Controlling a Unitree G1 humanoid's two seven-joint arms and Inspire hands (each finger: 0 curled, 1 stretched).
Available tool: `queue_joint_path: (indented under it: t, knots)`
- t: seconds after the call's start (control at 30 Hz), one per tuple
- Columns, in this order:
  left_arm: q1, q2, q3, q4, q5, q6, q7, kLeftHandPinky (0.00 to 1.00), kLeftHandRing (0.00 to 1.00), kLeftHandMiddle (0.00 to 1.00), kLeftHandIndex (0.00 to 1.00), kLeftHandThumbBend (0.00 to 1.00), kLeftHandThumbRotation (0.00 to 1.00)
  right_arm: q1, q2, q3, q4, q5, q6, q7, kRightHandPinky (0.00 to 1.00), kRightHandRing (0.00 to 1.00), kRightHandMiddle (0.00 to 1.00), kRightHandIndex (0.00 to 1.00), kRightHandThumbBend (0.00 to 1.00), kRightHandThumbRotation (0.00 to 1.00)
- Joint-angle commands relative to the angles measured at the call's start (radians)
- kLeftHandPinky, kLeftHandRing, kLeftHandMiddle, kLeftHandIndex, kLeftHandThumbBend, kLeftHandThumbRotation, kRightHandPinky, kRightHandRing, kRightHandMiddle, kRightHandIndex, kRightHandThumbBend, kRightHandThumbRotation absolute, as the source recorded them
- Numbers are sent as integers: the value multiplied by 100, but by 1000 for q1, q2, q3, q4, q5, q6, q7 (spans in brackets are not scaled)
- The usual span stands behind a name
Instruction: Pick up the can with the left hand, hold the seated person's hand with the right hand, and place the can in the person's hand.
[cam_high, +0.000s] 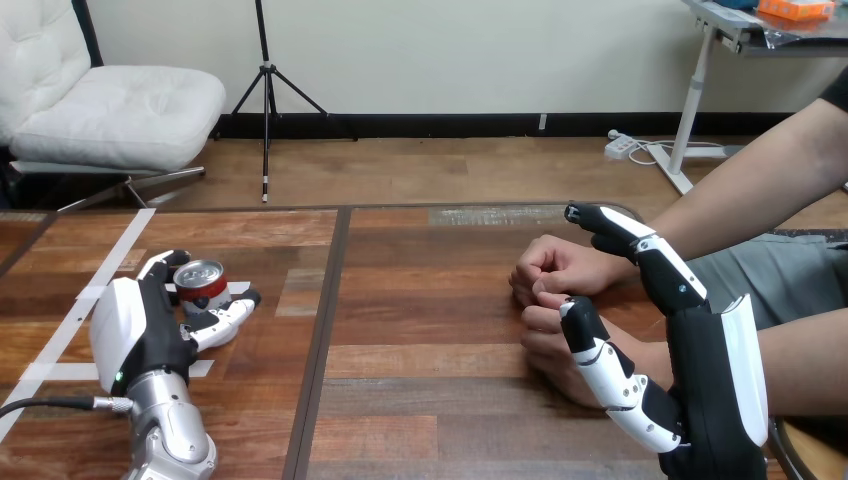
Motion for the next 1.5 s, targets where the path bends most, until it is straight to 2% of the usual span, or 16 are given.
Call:
queue_joint_path:
  t: [0.0,0.03,0.13,0.4,0.7,0.97,1.47]
  knots:
    - [-71,29,-16,-12,17,-21,18,52,62,67,68,79,15,-42,-9,-2,-9,15,-19,-1,78,81,81,77,46,66]
    - [-70,29,-17,-15,17,-22,19,47,57,62,65,78,11,-42,-8,-1,-11,15,-18,0,78,81,81,77,46,66]
    - [-69,29,-18,-20,18,-27,23,42,51,58,61,77,6,-39,-8,0,-14,18,-14,2,78,81,81,77,46,66]
    - [-62,31,-26,-38,25,-33,29,36,42,48,50,74,1,-41,-8,0,-8,19,-23,0,78,81,81,77,46,66]
    - [-54,30,-37,-59,33,-28,33,35,41,45,47,74,0,-40,-7,-3,-9,16,-24,-2,78,81,81,77,45,65]
    - [-45,26,-50,-79,49,-23,59,37,42,47,47,75,0,-38,-8,-8,-12,8,-24,-6,79,82,81,77,45,66]
    - [-36,25,-54,-91,55,-32,74,38,43,48,48,75,0,-39,-6,-7,-12,11,-27,-6,78,81,80,77,45,66]
